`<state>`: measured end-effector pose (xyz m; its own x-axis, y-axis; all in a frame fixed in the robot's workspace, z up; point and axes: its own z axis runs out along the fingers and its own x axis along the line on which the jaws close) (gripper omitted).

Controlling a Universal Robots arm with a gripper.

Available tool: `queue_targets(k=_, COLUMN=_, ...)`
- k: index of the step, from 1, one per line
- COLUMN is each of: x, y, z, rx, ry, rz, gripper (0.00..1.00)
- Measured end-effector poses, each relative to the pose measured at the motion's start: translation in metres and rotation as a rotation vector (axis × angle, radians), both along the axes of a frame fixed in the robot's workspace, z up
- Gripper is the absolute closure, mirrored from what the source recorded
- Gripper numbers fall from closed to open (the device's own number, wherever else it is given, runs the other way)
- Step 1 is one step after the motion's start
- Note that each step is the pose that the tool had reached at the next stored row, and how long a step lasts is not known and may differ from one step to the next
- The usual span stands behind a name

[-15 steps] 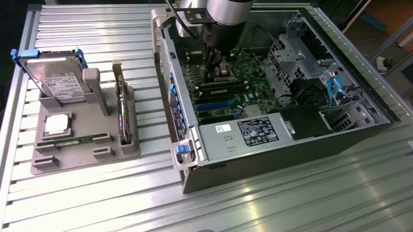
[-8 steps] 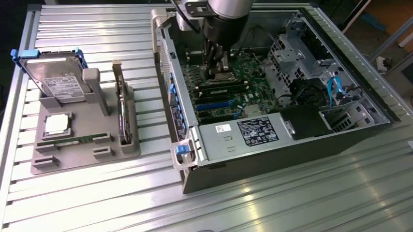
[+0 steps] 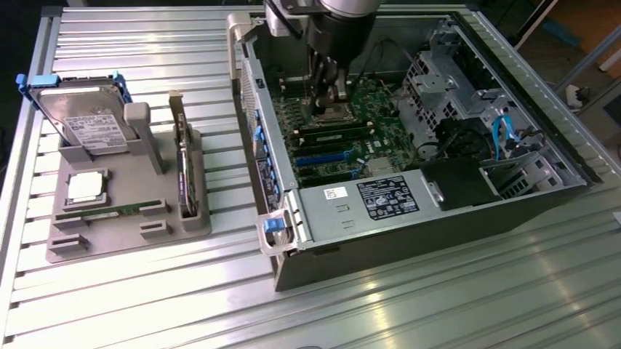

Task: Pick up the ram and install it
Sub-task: 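Press down the ram until it locks into place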

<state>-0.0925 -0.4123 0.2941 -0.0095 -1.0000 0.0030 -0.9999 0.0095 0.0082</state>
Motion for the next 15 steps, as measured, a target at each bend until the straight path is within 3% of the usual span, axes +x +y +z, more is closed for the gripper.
queue_targets(k=4, x=0.0, y=0.0, z=0.0084, rx=-0.0052, ry=0.0001, rz=0.0, gripper=0.89)
queue_targets(k=8, x=0.0, y=0.0, z=0.014, rx=-0.0061, ry=0.0002, rz=0.0, gripper=0.89)
queue_targets(k=15, x=0.0, y=0.0, z=0.0145, rx=-0.0062, ry=0.0001, rz=0.0, gripper=0.89)
